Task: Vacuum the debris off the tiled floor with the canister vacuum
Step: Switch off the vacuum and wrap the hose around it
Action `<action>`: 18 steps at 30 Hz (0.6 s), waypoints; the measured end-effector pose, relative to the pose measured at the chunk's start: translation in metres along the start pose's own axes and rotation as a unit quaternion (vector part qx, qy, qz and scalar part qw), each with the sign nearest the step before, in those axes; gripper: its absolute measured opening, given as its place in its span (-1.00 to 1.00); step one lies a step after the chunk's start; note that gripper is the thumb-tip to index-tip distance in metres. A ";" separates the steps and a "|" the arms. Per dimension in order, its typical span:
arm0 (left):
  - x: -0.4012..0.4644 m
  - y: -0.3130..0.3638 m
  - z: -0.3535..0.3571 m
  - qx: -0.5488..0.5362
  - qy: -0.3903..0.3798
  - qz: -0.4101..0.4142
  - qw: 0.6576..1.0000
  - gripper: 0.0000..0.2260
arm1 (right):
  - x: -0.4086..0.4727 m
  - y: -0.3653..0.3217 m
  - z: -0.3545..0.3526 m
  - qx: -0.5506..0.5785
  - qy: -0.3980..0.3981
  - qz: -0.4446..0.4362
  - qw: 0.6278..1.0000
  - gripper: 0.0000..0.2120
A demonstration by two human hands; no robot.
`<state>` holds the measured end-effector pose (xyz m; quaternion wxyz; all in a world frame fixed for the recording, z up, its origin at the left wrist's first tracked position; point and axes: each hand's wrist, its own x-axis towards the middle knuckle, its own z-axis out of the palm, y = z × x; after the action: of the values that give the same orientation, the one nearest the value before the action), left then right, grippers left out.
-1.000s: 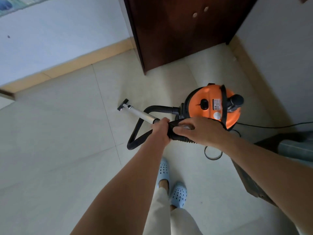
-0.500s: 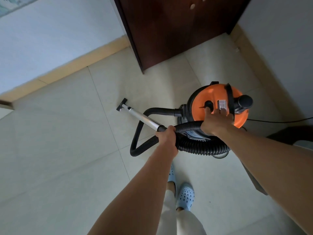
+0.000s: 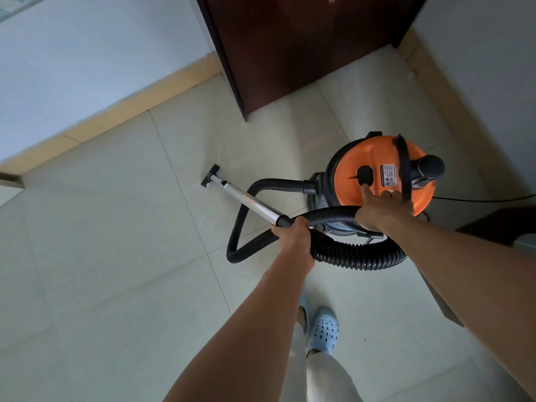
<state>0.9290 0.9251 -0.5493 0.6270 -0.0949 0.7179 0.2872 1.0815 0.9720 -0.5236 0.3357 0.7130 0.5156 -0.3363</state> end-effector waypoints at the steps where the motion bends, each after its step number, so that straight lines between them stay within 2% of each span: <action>1: 0.000 0.000 0.000 -0.001 0.001 0.000 1.000 -0.40 | 0.000 0.000 -0.001 0.003 -0.002 -0.001 1.000 -0.28; 7: -0.006 0.005 0.005 -0.005 0.002 -0.004 1.000 -0.42 | -0.001 0.007 -0.011 0.058 0.013 -0.014 0.998 -0.32; 10: -0.010 0.008 0.007 -0.003 0.004 -0.006 1.000 -0.45 | 0.000 0.014 -0.015 0.074 0.095 -0.033 0.992 -0.48; 13: -0.014 0.011 0.007 0.005 0.006 -0.009 1.000 -0.55 | 0.002 0.021 -0.022 0.102 0.204 -0.001 0.974 -0.70; 15: -0.016 0.012 0.006 0.012 0.007 -0.011 1.000 -0.59 | 0.001 0.029 -0.029 0.119 0.241 0.029 0.963 -0.72; 18: -0.018 0.014 0.006 0.016 0.005 -0.016 1.000 -0.63 | -0.002 0.043 -0.037 0.157 0.253 0.075 0.952 -0.71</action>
<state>0.9302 0.9355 -0.5282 0.6292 -0.0979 0.7242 0.2646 1.1273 0.9916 -0.4962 0.1021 0.8548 0.4697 -0.1957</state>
